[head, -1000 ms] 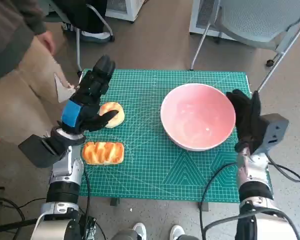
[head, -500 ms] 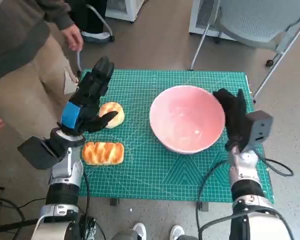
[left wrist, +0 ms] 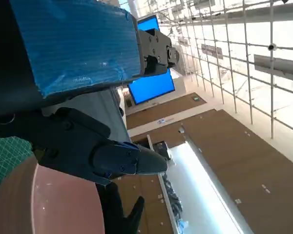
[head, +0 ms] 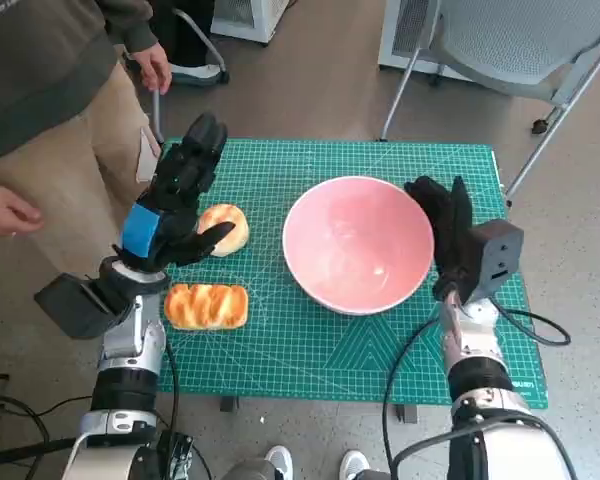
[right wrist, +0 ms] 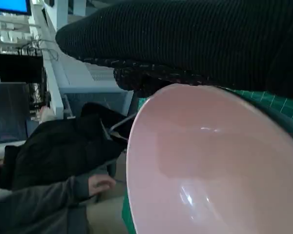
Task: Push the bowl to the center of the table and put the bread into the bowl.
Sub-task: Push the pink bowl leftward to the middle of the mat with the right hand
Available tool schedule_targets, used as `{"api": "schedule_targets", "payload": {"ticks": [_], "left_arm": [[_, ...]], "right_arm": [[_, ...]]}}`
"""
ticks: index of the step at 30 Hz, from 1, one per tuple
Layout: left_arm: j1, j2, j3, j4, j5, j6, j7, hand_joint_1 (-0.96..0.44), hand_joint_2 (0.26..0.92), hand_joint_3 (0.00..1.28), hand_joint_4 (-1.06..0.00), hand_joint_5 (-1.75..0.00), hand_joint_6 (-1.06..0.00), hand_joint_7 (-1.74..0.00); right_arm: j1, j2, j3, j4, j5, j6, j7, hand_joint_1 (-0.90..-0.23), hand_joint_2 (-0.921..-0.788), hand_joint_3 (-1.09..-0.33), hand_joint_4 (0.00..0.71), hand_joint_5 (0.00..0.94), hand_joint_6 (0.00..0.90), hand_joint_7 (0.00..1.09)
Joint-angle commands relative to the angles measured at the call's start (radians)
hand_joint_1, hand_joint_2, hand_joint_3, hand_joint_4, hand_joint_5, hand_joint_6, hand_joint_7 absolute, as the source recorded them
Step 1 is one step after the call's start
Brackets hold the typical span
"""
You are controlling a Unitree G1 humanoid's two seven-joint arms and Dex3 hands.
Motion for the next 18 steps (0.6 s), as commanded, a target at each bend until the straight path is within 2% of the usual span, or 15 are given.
{"api": "schedule_targets", "payload": {"ticks": [1, 5, 11, 15, 18], "left_arm": [[0.011, 0.000, -0.006, -0.017, 0.005, 0.007, 0.006, -0.59, 0.921, 0.25, 0.00, 0.00, -0.11, 0.00], [0.017, 0.000, -0.008, -0.026, 0.008, 0.007, 0.012, -0.59, 0.921, 0.25, 0.00, 0.00, -0.12, 0.00], [0.030, 0.006, -0.007, -0.045, 0.007, 0.010, 0.017, -0.59, 0.921, 0.26, 0.00, 0.00, -0.12, 0.00], [0.039, 0.010, -0.005, -0.058, 0.004, 0.013, 0.019, -0.59, 0.921, 0.26, 0.00, 0.00, -0.12, 0.00], [0.045, 0.011, -0.003, -0.072, 0.000, 0.019, 0.023, -0.59, 0.921, 0.26, 0.00, 0.00, -0.12, 0.00]], "right_arm": [[0.001, 0.004, 0.007, 0.012, -0.011, 0.009, 0.016, -0.686, -0.921, -0.830, 0.168, 0.009, 0.202, 0.07], [0.000, -0.007, 0.004, 0.010, -0.007, 0.006, 0.024, -0.692, -0.921, -0.829, 0.169, 0.008, 0.202, 0.07], [0.000, -0.046, -0.003, -0.002, -0.002, -0.014, 0.030, -0.694, -0.921, -0.827, 0.171, 0.007, 0.203, 0.07], [0.005, -0.062, 0.003, -0.029, -0.009, -0.066, 0.010, -0.683, -0.921, -0.829, 0.173, 0.007, 0.205, 0.08], [0.019, -0.062, 0.026, -0.083, -0.036, -0.155, -0.037, -0.679, -0.921, -0.831, 0.175, 0.007, 0.207, 0.08]]}}
